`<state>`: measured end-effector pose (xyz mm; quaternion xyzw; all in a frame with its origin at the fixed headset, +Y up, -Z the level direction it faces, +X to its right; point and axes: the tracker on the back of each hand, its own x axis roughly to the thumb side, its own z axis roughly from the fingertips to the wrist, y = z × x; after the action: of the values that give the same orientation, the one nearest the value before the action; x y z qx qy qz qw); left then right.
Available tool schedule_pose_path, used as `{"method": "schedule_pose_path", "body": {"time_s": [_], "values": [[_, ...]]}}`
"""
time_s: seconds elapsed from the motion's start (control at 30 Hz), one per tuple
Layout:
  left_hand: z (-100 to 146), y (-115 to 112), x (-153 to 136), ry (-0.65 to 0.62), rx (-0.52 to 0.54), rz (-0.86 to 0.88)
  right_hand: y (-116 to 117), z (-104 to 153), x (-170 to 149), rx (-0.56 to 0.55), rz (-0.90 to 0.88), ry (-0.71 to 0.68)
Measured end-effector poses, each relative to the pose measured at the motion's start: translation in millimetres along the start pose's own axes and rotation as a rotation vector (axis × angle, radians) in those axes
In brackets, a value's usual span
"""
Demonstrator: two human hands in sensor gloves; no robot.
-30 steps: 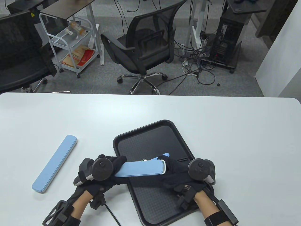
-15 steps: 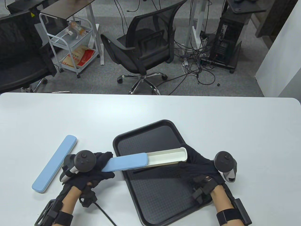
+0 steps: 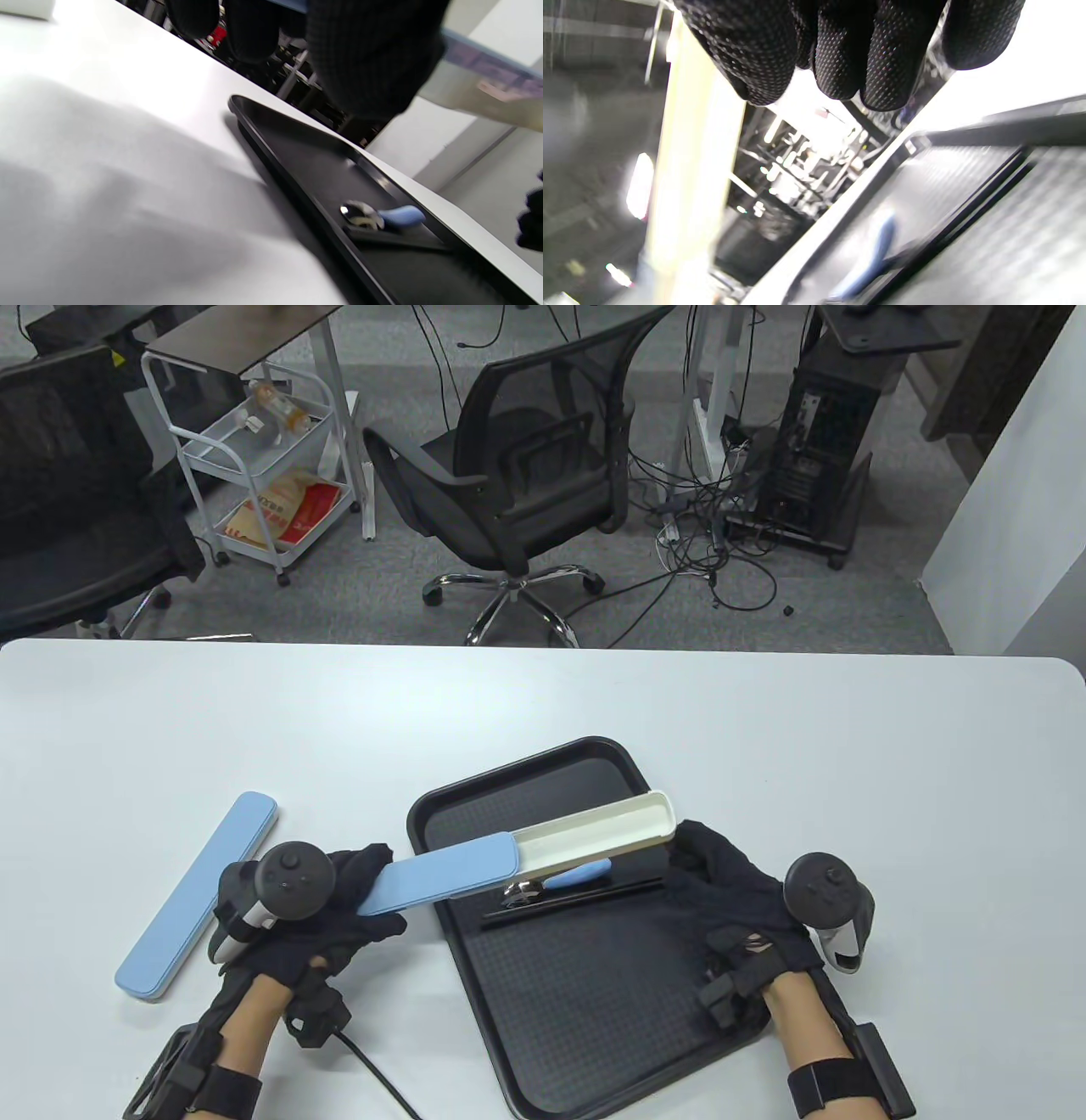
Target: Slide to open lunch boxes and place utensils
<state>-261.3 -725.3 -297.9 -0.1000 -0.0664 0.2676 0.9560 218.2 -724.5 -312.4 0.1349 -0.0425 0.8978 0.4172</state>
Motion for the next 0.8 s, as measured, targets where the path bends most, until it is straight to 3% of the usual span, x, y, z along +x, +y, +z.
{"method": "schedule_pose_path", "body": {"time_s": [0.27, 0.43, 0.8], "values": [[1, 2, 0, 0.054, 0.04, -0.027, 58, -4, 48, 0.123, 0.525, -0.249], [1, 0, 1, 0.055, 0.031, -0.05, 95, -17, 61, 0.224, 0.818, -0.306], [1, -2, 5, 0.044, 0.011, -0.076, 142, -31, 71, 0.307, 1.096, -0.378]]}}
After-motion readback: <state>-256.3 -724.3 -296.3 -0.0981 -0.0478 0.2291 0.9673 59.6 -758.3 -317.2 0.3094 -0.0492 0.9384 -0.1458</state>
